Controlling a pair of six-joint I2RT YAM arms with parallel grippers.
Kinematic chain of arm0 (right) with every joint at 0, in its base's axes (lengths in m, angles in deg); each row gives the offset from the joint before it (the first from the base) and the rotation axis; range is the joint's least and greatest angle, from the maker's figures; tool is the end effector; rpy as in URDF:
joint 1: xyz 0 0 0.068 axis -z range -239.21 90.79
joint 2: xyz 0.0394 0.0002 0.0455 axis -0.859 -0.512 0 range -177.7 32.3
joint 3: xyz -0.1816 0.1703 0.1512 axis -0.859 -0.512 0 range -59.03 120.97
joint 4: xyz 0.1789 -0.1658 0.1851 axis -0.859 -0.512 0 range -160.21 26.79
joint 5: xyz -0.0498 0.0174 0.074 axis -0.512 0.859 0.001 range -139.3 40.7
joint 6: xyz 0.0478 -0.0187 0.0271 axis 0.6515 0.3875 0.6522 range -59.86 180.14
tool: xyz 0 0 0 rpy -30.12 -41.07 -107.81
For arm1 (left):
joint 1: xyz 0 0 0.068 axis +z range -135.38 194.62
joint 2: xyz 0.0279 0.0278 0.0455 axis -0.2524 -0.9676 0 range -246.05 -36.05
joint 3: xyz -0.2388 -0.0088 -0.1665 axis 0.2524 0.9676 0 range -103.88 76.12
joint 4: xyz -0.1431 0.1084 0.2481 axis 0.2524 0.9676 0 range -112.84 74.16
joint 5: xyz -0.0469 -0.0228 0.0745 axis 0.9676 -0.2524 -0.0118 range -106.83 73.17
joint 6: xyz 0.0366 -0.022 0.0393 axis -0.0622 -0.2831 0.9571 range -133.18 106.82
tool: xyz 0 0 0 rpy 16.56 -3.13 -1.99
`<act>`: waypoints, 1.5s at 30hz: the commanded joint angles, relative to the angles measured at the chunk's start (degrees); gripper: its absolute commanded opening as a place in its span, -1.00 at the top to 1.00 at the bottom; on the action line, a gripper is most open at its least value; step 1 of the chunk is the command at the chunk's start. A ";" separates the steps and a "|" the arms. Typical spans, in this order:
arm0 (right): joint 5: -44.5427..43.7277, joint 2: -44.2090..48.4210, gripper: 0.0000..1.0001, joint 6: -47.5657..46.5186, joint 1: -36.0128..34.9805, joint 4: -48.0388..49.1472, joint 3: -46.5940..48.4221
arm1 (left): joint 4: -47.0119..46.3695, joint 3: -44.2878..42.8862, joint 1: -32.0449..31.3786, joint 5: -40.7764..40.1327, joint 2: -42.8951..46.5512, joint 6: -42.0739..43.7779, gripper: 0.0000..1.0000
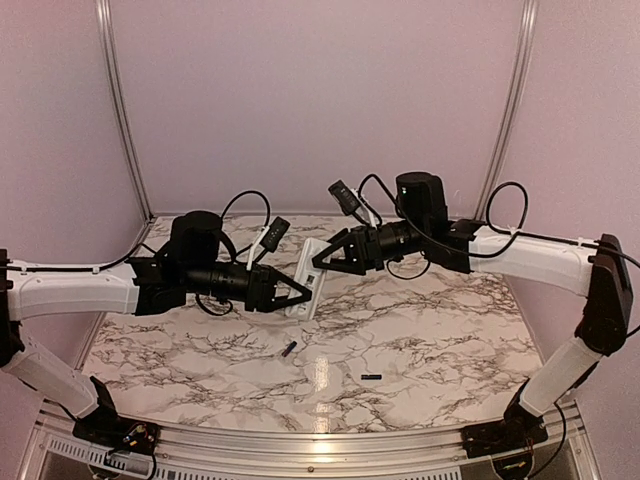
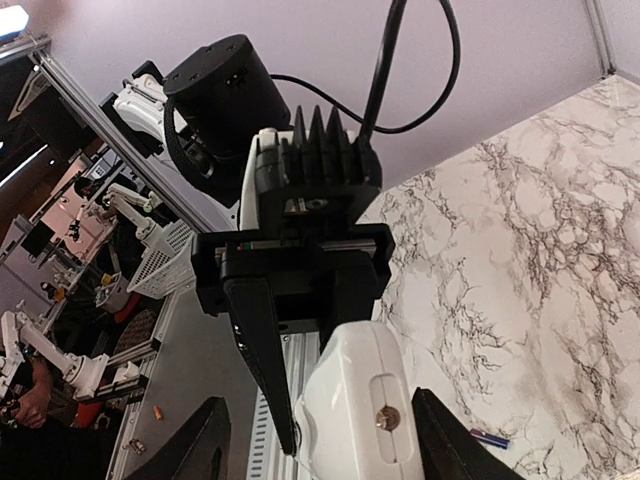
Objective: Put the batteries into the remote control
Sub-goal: Pass from the right arm to the left, then pass from the left arm to the right
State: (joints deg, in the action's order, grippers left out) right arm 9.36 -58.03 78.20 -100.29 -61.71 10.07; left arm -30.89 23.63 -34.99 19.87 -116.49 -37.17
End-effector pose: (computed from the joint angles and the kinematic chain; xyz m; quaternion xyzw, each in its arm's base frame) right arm 0.2825 0.2935 0.3144 -0.4185 0.6423 0.5960 0.2387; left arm 0.2146 -0.2905 0.2720 0.3486 0.7176 -0.5329 0.2821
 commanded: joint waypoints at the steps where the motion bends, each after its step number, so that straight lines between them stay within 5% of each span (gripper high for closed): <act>1: -0.13 1.27 -0.15 8.37 0.39 15.22 -2.49 | -22.66 4.48 -0.05 0.89 1.79 -11.79 0.68; 12: -0.01 -1.99 0.13 20.67 0.47 28.47 -4.50 | -33.05 7.99 -0.05 -0.40 0.29 -17.59 0.70; 27: -0.06 -4.98 0.09 22.72 0.41 29.89 -2.50 | -30.66 6.64 -0.31 1.47 -1.98 -17.15 0.73; 34: 0.51 -5.60 0.30 21.40 0.39 27.67 -1.73 | -29.35 5.83 -0.41 2.76 -3.05 -17.18 0.76; 37: 0.86 -5.89 0.60 21.05 0.44 27.03 -1.35 | -28.57 5.84 -0.43 2.58 -3.13 -16.85 0.74; 38: 1.11 -5.99 0.70 21.05 0.39 26.94 -1.22 | -27.69 5.76 -0.41 2.46 -3.07 -16.62 0.63; 40: 1.20 -6.09 0.97 20.72 0.47 26.14 -1.23 | -23.84 5.20 -0.32 1.06 -2.21 -13.97 0.05; 45: 1.42 -6.87 1.00 21.57 1.09 24.71 -3.44 | -10.30 4.24 -0.14 -8.08 3.74 -4.25 -0.96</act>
State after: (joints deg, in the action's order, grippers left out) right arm 10.84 -63.56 99.95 -100.07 -35.02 6.72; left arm -52.68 29.99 -35.14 18.89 -118.13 -49.80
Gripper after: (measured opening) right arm 0.193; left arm 0.869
